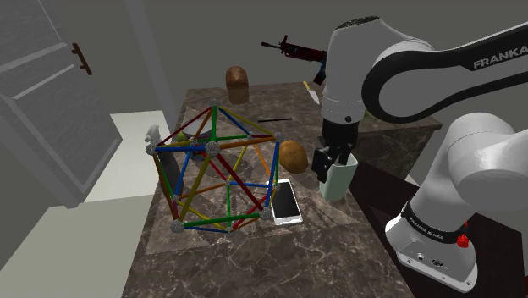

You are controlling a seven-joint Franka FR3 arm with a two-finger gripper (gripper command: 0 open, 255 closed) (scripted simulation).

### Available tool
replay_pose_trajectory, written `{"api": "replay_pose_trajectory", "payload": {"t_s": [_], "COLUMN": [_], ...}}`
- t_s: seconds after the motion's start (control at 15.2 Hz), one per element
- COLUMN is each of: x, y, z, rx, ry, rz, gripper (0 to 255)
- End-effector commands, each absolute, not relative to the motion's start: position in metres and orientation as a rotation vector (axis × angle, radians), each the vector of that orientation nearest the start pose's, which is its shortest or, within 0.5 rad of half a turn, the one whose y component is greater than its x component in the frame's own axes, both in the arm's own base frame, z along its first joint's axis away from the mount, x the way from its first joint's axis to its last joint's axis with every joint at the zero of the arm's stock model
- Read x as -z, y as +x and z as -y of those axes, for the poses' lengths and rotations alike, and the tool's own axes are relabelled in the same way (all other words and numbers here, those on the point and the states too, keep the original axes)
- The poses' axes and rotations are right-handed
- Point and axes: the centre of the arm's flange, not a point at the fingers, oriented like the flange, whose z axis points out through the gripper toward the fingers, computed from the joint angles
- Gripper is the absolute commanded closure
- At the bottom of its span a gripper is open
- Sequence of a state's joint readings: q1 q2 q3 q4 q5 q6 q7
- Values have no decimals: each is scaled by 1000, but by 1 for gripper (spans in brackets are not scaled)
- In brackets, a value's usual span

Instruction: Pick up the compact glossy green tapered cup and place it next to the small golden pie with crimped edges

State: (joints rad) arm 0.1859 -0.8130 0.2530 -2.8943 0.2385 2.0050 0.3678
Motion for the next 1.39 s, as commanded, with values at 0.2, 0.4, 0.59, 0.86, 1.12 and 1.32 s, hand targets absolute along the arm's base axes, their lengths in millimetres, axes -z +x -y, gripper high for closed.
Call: {"api": "replay_pose_trajectory", "payload": {"t_s": [0.2, 0.4, 0.59, 0.86, 1.12, 1.32], "x": [-374, -374, -374, -374, -390, -405], "y": [257, 257, 257, 257, 257, 257], "z": [-121, -121, -121, -121, -121, -121], "rx": [-135, -135, -135, -135, -135, -135], "ry": [-3135, -3135, -3135, -3135, -3135, -3135], "rz": [-195, -195, -195, -195, -195, -195], "gripper": [0, 255, 255, 255, 255, 255]}}
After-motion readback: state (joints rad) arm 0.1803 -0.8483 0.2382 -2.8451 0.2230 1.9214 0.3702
